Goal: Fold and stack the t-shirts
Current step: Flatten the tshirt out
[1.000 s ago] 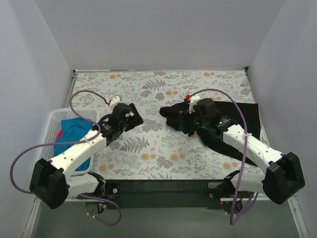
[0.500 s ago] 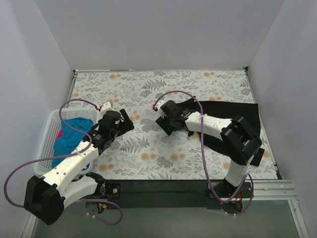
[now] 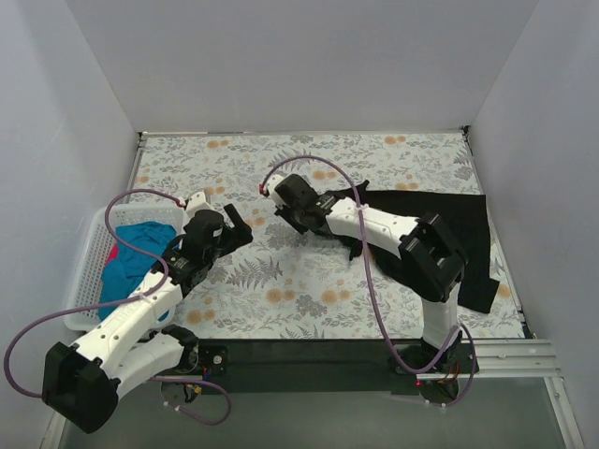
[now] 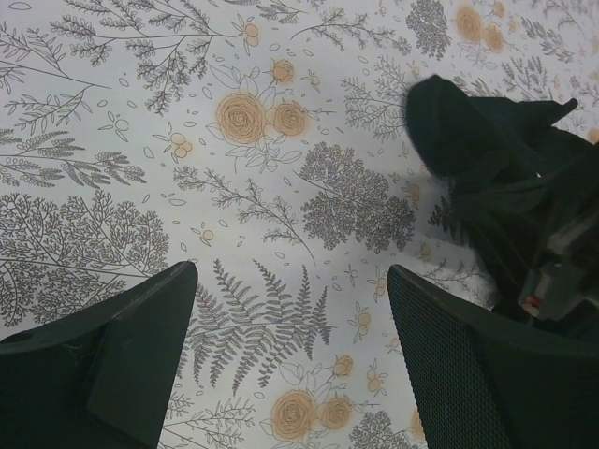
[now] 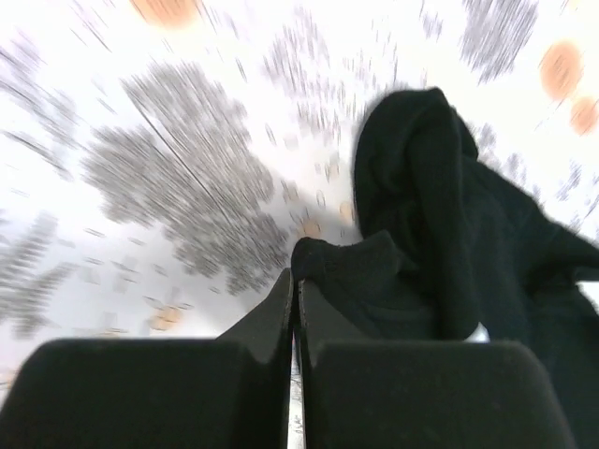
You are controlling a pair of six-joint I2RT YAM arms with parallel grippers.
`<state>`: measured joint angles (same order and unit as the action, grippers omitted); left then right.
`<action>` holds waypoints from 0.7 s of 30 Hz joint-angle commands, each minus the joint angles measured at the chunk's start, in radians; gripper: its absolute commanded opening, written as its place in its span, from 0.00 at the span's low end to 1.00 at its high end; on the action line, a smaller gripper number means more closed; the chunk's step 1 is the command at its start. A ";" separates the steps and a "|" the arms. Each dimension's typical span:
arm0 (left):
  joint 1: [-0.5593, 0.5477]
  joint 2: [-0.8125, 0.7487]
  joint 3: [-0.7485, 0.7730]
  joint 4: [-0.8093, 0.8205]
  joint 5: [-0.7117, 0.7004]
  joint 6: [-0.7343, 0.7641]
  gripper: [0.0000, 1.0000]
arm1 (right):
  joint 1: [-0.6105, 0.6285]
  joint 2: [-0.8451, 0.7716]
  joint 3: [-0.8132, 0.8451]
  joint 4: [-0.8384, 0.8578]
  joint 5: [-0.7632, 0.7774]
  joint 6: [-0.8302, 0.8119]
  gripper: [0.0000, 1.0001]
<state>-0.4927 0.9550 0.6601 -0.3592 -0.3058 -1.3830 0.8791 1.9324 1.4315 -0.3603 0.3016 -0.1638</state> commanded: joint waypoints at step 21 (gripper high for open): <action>0.002 -0.105 -0.099 -0.040 0.056 -0.128 0.81 | -0.066 -0.444 -0.135 -0.062 -0.190 0.273 0.72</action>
<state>-0.4927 0.8539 0.5701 -0.3428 -0.2676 -1.4609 0.8856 1.6409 1.3983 -0.4152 -0.0174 0.0761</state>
